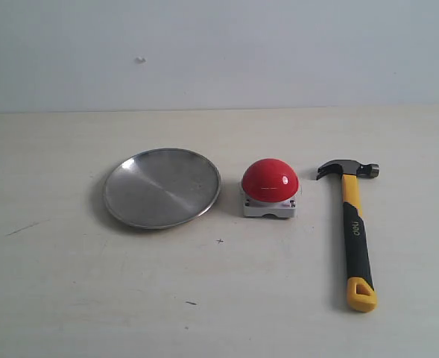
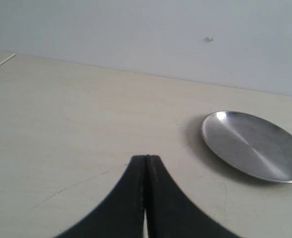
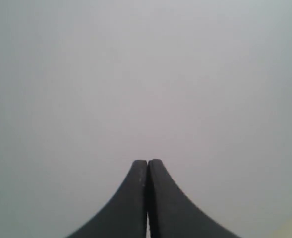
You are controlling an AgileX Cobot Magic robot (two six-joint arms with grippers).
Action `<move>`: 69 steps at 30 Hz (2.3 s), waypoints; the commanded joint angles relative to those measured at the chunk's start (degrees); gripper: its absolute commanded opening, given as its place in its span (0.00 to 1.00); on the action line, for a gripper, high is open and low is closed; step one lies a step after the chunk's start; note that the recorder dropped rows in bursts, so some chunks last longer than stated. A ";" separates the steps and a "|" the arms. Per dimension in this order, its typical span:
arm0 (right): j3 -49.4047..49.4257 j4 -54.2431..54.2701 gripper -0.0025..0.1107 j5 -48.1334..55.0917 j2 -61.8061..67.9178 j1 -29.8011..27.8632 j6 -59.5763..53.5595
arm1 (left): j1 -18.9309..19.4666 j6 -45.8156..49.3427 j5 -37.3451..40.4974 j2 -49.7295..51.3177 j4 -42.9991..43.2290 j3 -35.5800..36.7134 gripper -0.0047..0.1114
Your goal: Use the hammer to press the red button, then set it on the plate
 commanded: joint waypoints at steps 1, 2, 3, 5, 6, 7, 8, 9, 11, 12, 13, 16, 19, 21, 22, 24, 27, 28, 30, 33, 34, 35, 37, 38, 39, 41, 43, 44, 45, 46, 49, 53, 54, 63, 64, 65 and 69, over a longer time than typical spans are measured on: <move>-0.07 -0.13 0.02 -7.60 -0.30 -0.22 7.22 | 0.07 -0.25 -0.16 -0.34 -0.09 0.17 0.04; -0.34 -1.04 0.02 -6.79 -0.30 -0.22 7.22 | 0.07 -0.25 -0.16 -0.34 -0.09 0.17 0.04; -1.92 -2.61 0.02 -4.61 0.44 -0.22 7.88 | 0.07 -0.25 -0.16 -0.34 -0.09 0.17 0.04; -6.00 -9.82 0.02 0.38 3.69 -0.22 12.52 | 0.07 -0.25 -0.16 -0.34 -0.09 0.17 0.04; -8.04 -15.47 0.02 0.40 6.17 -0.22 15.79 | 0.07 -0.25 -0.16 -0.34 -0.09 0.17 0.04; -9.76 -21.04 0.02 -1.21 8.36 -0.22 18.19 | 0.07 -0.25 -0.16 -0.34 -0.09 0.17 0.04; -11.20 -25.27 0.02 -4.47 11.17 -0.22 19.46 | 0.07 -0.25 -0.16 -0.34 -0.09 0.17 0.04; -12.47 -27.72 0.02 -7.78 14.11 -0.22 19.56 | 0.07 -0.25 -0.16 -0.34 -0.09 0.17 0.04; -15.10 -28.94 0.02 -11.34 20.36 -0.22 19.56 | 0.07 -0.25 -0.16 -0.34 -0.09 0.17 0.04; -16.29 -29.20 0.02 -10.56 23.74 -0.22 19.56 | 0.07 -0.25 -0.16 -0.34 -0.09 0.17 0.04; -17.55 -29.33 0.02 -8.61 26.40 -0.22 19.56 | 0.07 -0.25 -0.16 -0.34 -0.09 0.17 0.04; -23.32 -32.37 0.02 1.13 36.70 -0.22 18.98 | 0.07 -0.25 -0.16 -0.34 -0.09 0.17 0.04; -29.20 -37.48 0.02 11.57 47.79 -0.22 16.25 | 0.07 -0.25 -0.16 -0.34 -0.09 0.17 0.04; -34.01 -38.63 0.02 20.58 54.01 -0.22 16.25 | 0.07 -0.25 -0.16 -0.34 -0.09 0.17 0.04; -36.27 -38.63 0.02 24.87 56.65 -0.22 16.25 | 0.07 -0.25 -0.16 -0.34 -0.09 0.17 0.04; -39.59 -38.63 0.02 30.94 60.72 -0.22 14.75 | 0.07 -0.25 -0.16 -0.34 -0.09 0.17 0.04; -43.70 -38.63 0.02 37.82 65.71 -0.22 9.62 | 0.07 -0.25 -0.16 -0.34 -0.09 0.17 0.04; -44.97 -38.63 0.02 40.56 67.34 -0.22 7.99 | 0.07 -0.25 -0.16 -0.34 -0.09 0.17 0.04; -47.46 -38.63 0.02 46.97 70.41 -0.22 4.77 | 0.07 -0.25 -0.16 -0.34 -0.09 0.17 0.04; -51.78 -38.36 0.02 59.80 76.26 -0.22 -0.61 | 0.07 -0.25 -0.16 -0.34 -0.09 0.17 0.04; -53.27 -38.14 0.02 63.36 78.20 -0.22 -2.24 | 0.07 -0.25 -0.16 -0.34 -0.09 0.17 0.04; -54.62 -37.91 0.02 66.17 80.03 -0.22 -3.50 | 0.07 -0.25 -0.16 -0.34 -0.09 0.17 0.04; -57.08 -37.91 0.05 69.67 82.96 -0.22 -4.56 | 0.07 -0.25 -0.16 -0.34 -0.09 0.17 0.04; -58.14 -37.91 0.08 70.60 84.40 -0.22 -4.67 | 0.07 -0.25 -0.16 -0.34 -0.09 0.17 0.04; -59.16 -36.79 0.11 71.03 85.80 -0.22 -5.71 | 0.07 -0.25 -0.16 -0.34 -0.09 0.17 0.04; -61.30 -33.28 0.14 71.13 88.39 -0.22 -9.42 | 0.07 -0.25 -0.16 -0.34 -0.09 0.17 0.04; -64.16 -29.52 0.15 71.77 91.90 -0.22 -14.02 | 0.07 -0.25 -0.16 -0.34 -0.09 0.17 0.04; -66.04 -27.51 0.15 72.63 93.84 -0.22 -15.87 | 0.07 -0.25 -0.16 -0.34 -0.09 0.17 0.04; -68.14 -25.14 0.15 73.71 95.97 -0.22 -17.28 | 0.07 -0.25 -0.16 -0.34 -0.09 0.17 0.04; -69.86 -23.14 0.15 74.64 97.67 -0.22 -18.42 | 0.07 -0.25 -0.16 -0.34 -0.09 0.17 0.04; -74.46 -18.44 0.23 75.95 102.50 -0.22 -19.83 | 0.07 -0.25 -0.16 -0.34 -0.09 0.17 0.04; -75.34 -18.46 0.28 73.85 105.68 -0.22 -19.36 | 0.07 -0.25 -0.16 -0.34 -0.09 0.17 0.04; -75.34 -18.31 0.28 73.32 106.31 -0.22 -19.22 | 0.07 -0.25 -0.16 -0.34 -0.09 0.17 0.04; -80.50 -2.75 0.43 73.38 114.99 2.18 -20.39 | 0.07 -0.25 -0.16 -0.34 -0.09 0.17 0.04; -81.93 -2.05 0.43 73.38 116.17 2.98 -20.39 | 0.07 -0.25 -0.16 -0.34 -0.09 0.17 0.04; -83.05 -1.73 0.43 73.38 117.25 3.72 -20.39 | 0.07 -0.25 -0.16 -0.34 -0.09 0.17 0.04; -84.95 -1.77 0.43 71.34 119.66 6.01 -20.99 | 0.07 -0.25 -0.16 -0.34 -0.09 0.17 0.04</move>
